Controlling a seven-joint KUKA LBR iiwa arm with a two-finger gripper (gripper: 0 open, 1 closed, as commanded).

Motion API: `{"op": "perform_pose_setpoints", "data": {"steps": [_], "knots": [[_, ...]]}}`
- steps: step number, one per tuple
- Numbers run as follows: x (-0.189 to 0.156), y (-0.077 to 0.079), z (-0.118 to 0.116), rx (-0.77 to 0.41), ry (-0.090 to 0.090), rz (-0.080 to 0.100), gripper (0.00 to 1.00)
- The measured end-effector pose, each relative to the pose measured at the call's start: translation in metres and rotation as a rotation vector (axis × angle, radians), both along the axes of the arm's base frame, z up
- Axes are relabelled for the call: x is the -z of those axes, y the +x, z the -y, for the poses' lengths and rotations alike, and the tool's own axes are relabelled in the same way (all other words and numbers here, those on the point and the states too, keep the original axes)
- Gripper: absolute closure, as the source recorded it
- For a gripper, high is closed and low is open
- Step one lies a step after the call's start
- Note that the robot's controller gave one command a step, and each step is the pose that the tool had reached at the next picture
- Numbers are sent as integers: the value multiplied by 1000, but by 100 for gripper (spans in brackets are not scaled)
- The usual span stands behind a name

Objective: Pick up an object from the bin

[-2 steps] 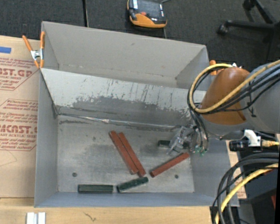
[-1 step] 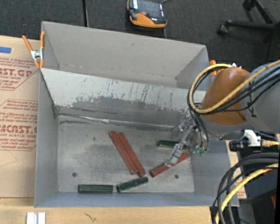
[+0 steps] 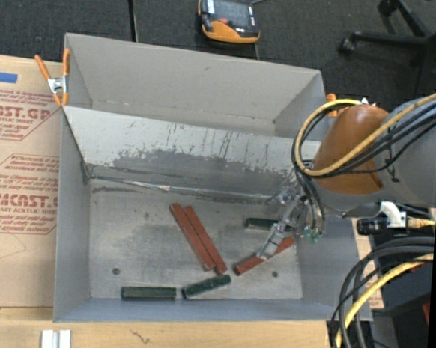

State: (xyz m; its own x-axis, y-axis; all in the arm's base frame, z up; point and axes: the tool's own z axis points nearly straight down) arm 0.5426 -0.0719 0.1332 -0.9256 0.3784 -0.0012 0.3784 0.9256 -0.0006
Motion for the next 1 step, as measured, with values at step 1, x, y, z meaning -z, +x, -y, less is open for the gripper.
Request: {"op": "perform_pose_setpoints", "data": {"steps": [1], "knots": [[22, -12, 0, -84, -1, 7, 0]]}}
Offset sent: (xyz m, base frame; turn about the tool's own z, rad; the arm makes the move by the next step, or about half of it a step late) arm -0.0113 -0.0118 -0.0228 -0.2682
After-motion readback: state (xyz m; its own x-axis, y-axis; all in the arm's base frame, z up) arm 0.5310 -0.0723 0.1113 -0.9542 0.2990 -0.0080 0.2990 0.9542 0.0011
